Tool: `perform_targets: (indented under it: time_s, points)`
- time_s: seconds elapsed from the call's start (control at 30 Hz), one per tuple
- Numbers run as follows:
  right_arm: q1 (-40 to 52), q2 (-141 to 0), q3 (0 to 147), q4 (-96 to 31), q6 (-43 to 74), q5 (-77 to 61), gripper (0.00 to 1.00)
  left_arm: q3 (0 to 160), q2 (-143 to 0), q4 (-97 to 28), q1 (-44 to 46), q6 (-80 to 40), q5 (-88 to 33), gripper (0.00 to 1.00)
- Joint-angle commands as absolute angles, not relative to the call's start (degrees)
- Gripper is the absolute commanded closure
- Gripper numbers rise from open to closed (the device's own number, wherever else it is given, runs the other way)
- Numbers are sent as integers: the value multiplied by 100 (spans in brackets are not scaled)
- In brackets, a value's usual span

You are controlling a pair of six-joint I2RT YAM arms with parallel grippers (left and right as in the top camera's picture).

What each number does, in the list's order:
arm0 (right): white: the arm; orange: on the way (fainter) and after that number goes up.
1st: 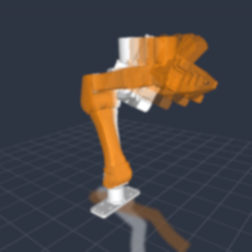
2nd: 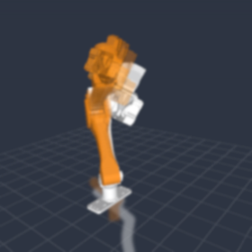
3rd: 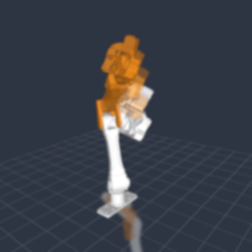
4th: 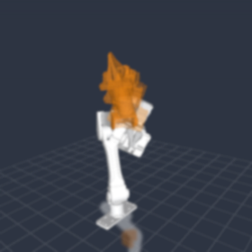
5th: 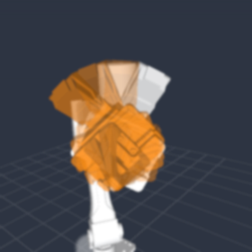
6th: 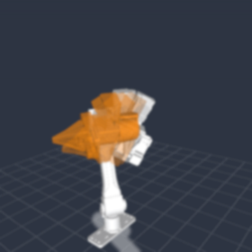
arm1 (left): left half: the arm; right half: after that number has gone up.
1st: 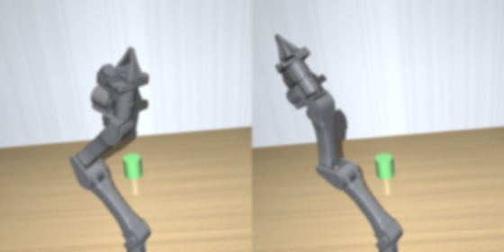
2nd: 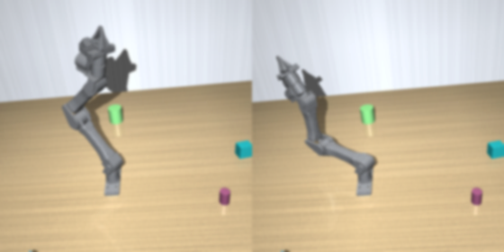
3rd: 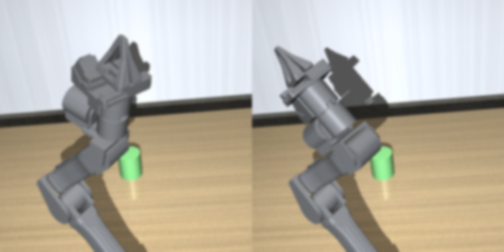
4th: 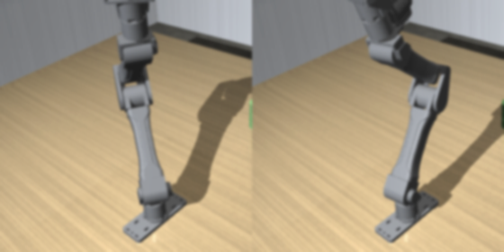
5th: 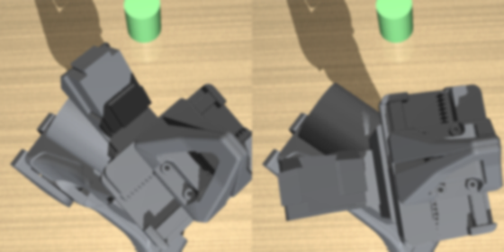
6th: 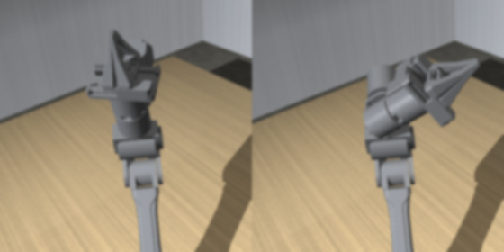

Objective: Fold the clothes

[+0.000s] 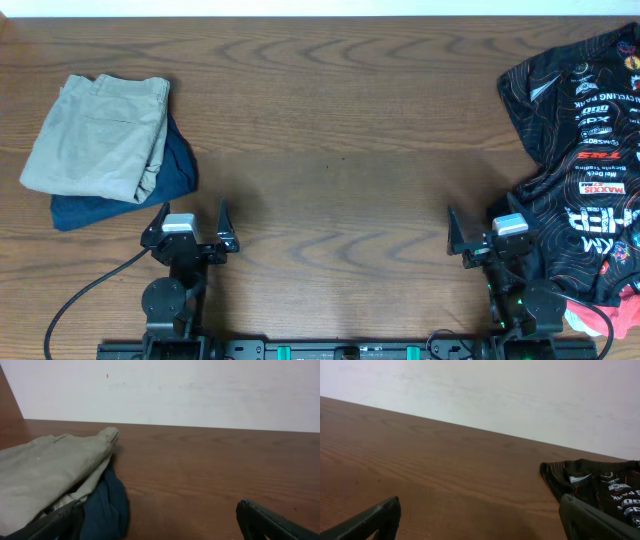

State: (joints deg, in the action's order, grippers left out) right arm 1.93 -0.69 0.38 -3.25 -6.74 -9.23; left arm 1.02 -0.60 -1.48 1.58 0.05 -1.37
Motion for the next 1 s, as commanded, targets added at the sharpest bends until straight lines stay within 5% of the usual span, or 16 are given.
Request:
perform_targets:
  time_s: [0.0,0.97]
  points:
    - [102,-34,32,-344,-735,-943,1,23,-19,-386,130,82,-89,2]
    - [102,-545,790,-1223,-259,-187,1,768,-600,-893,130,-825,-414,2]
